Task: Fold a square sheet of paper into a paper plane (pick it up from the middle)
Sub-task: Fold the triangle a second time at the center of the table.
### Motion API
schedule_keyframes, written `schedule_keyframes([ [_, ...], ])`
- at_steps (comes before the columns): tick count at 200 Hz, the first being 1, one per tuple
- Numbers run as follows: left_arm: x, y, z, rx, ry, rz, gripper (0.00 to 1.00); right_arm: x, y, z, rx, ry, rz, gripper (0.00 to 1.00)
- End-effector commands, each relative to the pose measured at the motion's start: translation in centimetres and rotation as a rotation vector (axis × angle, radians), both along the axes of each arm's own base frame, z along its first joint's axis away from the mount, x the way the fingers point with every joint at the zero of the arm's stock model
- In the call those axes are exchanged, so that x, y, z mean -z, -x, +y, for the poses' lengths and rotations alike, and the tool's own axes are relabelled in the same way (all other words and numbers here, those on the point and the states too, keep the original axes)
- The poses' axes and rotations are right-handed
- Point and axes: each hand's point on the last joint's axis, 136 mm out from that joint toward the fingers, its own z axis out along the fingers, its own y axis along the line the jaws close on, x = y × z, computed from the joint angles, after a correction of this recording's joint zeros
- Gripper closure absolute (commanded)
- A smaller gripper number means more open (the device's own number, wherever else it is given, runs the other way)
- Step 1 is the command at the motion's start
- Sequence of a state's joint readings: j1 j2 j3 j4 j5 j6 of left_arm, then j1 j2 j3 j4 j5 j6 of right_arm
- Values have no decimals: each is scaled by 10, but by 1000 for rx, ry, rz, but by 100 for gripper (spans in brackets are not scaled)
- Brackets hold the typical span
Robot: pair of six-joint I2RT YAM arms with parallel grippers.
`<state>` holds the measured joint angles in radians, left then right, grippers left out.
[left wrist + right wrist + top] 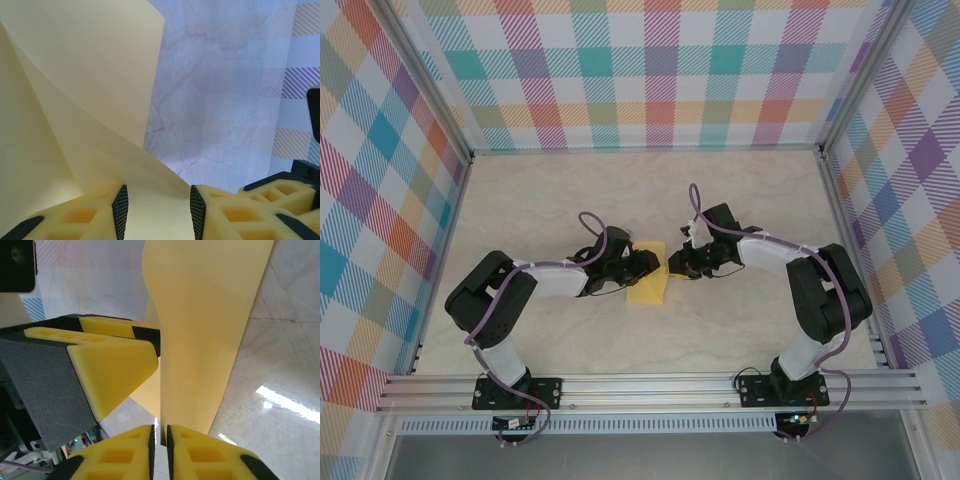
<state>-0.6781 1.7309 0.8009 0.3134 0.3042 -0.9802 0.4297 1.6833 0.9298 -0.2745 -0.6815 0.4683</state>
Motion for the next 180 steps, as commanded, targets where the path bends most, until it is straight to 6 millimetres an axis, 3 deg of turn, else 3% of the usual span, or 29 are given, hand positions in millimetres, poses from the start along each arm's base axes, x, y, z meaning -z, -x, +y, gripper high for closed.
schedule_keyframes([
  [1, 0, 1, 8, -17, -14, 3, 59, 1, -7, 2, -9, 22, -34, 94],
  [50, -13, 3, 23, -51, -41, -35, 58, 12, -14, 7, -41, 75, -55, 100],
  [116, -22, 3, 24, -47, -33, -63, 58, 12, -13, 20, -108, 18, -38, 100],
  [145, -21, 3, 33, -72, -63, -81, 59, -4, 0, 22, -129, -45, -41, 100],
  [180, -21, 3, 67, -193, -156, -123, 60, -29, 10, 31, -158, -132, -54, 99],
])
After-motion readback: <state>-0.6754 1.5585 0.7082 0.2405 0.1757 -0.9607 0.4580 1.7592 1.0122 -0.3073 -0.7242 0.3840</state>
